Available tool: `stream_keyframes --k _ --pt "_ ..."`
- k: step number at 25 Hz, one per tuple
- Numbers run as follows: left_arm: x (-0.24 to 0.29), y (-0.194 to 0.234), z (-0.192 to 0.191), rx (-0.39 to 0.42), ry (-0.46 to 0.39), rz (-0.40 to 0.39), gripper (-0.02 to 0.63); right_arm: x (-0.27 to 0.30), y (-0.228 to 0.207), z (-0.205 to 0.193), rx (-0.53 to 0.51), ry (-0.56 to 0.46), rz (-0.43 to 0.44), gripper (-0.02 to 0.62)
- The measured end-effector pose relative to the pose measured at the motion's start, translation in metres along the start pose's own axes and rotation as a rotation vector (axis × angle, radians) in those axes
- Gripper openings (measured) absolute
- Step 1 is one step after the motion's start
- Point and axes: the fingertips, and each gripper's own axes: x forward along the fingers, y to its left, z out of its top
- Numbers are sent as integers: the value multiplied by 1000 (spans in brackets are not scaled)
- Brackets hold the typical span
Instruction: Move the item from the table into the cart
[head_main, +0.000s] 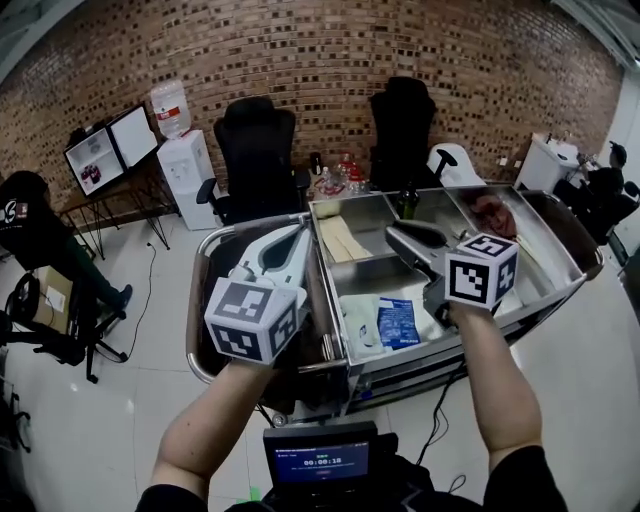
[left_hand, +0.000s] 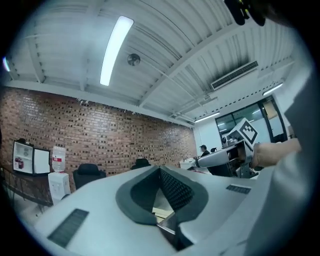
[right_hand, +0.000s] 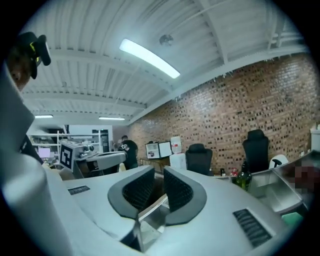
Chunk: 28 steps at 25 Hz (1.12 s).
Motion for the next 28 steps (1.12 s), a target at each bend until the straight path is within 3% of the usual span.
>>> stream_keyframes --k 1,2,4,8,12,19,24,28 --pt "-6 -5 -1 -7 -26 2 0 -10 2 -1 -21 -22 -22 16" --pt "-12 -9 -2 -15 -57 12 0 -22 5 -4 -41 -44 -42 5" --pt "-28 -19 -7 -24 -109 45 0 -49 14 -11 -73 -79 -67 5" --pt "-58 -36 -20 -61 -93 74 0 -90 38 -18 -116 -121 -97 2" --pt "-80 -82 -12 -58 -126 159 0 -165 28 -31 -118 -165 -155 2" --pt "-90 -181 -21 -16 -36 183 0 -242 28 -53 -138 -164 -76 2" --pt "-106 -213 -29 35 -35 182 0 -263 39 -79 -105 -184 -64 2" --pt "-128 -230 -52 15 -22 158 0 -274 52 -104 -87 -164 -77 2"
